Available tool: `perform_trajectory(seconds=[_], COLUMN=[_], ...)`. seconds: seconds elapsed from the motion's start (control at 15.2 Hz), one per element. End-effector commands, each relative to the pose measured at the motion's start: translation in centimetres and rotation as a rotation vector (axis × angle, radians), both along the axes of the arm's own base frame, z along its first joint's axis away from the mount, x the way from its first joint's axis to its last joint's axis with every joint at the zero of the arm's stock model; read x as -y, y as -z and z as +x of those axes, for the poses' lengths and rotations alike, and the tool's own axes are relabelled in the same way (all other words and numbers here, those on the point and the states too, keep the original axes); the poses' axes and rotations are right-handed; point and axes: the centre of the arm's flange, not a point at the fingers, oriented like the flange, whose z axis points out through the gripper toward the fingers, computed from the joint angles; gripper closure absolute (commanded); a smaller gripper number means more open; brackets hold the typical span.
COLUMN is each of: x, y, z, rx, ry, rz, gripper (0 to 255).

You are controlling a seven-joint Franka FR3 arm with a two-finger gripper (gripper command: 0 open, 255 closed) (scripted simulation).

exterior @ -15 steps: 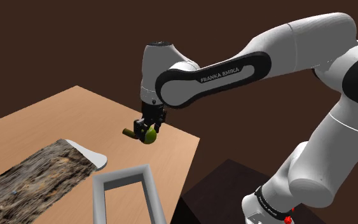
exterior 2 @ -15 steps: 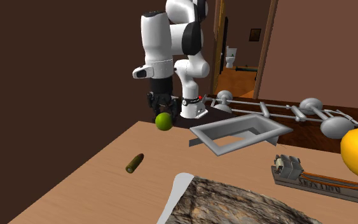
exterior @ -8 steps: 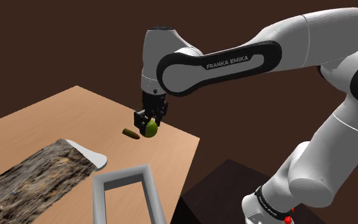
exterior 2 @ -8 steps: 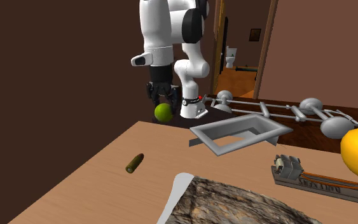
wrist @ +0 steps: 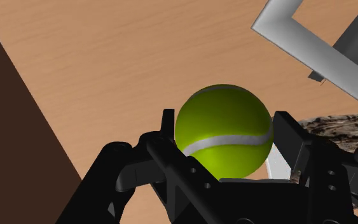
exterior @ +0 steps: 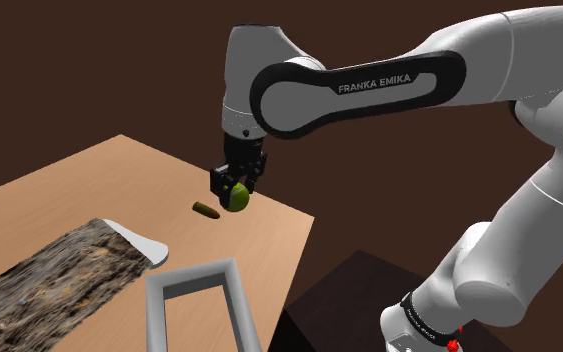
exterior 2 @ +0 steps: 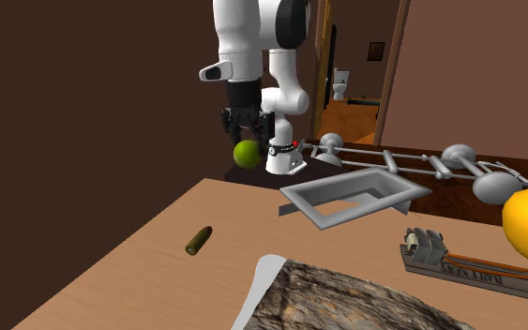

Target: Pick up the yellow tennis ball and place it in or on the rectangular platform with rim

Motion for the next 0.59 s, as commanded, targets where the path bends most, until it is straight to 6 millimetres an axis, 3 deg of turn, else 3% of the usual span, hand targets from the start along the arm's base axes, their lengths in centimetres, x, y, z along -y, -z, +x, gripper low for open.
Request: perform_trajectory(seconds=[0.0,0.53], x=[-1.5,-8.1], y=[-0.3,-0.5], z=[-1.9,-10.0], rx=[0.000,0.000], ry=[0.000,0.000], rz=[0.000,0.000], gripper=[255,255])
